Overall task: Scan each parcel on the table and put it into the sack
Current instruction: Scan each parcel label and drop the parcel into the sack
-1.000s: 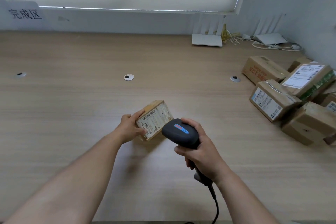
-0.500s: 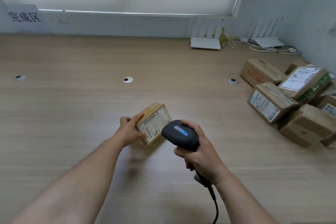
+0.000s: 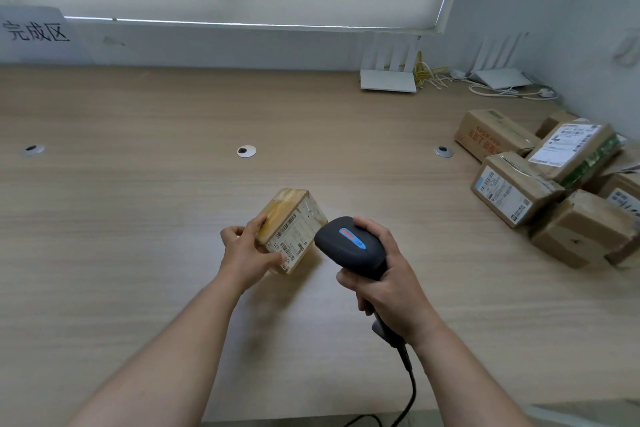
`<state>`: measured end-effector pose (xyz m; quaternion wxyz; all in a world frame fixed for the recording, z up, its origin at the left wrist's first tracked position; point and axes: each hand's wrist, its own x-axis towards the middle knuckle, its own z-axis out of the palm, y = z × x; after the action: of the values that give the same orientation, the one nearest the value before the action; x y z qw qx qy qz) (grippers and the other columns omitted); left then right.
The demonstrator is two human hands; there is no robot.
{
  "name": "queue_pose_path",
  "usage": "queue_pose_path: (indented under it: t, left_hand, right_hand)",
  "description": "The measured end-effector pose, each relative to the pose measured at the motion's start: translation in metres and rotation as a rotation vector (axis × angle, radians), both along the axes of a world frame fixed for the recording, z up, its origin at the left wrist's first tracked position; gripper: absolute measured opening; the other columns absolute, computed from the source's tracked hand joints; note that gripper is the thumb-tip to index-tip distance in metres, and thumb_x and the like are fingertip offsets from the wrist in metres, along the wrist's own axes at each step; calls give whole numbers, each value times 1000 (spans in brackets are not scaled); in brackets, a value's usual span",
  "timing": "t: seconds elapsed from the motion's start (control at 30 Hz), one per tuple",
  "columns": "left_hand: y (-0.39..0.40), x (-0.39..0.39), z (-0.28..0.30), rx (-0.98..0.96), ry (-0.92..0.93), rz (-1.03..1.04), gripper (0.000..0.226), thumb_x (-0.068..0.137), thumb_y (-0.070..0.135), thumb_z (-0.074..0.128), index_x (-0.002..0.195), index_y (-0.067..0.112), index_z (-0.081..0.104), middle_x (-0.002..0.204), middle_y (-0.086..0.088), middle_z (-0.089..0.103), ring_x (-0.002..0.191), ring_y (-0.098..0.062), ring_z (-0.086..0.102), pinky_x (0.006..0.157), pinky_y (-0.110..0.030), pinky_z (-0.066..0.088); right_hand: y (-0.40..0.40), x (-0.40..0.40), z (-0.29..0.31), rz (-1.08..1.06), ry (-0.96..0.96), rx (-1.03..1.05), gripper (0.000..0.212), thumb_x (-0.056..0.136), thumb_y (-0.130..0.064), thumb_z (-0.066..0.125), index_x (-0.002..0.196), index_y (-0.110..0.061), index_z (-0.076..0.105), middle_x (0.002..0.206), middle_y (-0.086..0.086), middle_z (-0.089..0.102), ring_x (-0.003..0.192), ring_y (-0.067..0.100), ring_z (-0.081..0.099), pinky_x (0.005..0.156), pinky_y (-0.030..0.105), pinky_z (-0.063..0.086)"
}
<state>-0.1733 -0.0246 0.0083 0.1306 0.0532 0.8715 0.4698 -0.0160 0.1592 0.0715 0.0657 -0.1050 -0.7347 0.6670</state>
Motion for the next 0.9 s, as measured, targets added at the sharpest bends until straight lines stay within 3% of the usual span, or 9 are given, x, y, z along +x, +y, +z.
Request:
queue_pose_path:
  t: [0.27, 0.4, 0.6, 0.77, 0.9]
  left_hand:
    - [-41, 36, 10, 57, 61, 86, 85, 72, 14, 80, 143, 30, 36, 122, 0, 20, 105, -15, 44, 102, -27, 41]
    - [-63, 64, 21, 80, 95, 167, 85, 73, 15, 80, 144, 31, 35, 122, 0, 21, 107, -15, 44, 99, -26, 43]
    - [-88, 118, 35, 84, 113, 254, 84, 76, 15, 78, 146, 31, 33, 122, 2, 19, 108, -13, 42, 91, -15, 35]
    - [-112, 161, 45, 53, 157, 321, 86, 75, 19, 79, 145, 33, 31, 123, 1, 20, 111, -14, 42, 99, -18, 35]
    - [-138, 192, 51, 50, 212, 414, 87, 73, 21, 80, 144, 38, 32, 123, 2, 19, 114, -17, 45, 96, -18, 34]
  right_hand:
    - [-32, 6, 4, 98, 51, 34, 73, 76, -2, 74, 121, -55, 51, 112, -3, 61, 50, 20, 50, 48, 31, 46]
    - [-46, 15, 10, 181, 67, 34, 72, 73, -6, 74, 122, -54, 51, 116, -1, 60, 50, 21, 51, 49, 31, 46]
    - [-65, 43, 16, 245, 85, -31, 70, 71, -8, 74, 119, -54, 53, 115, -1, 61, 50, 23, 49, 47, 31, 45]
    - [-85, 67, 18, 306, 120, -71, 70, 73, -4, 75, 118, -53, 54, 113, -2, 62, 49, 24, 48, 47, 30, 44]
    - [-106, 80, 22, 347, 165, -118, 71, 77, 4, 72, 116, -53, 55, 106, -2, 63, 49, 22, 47, 45, 28, 43]
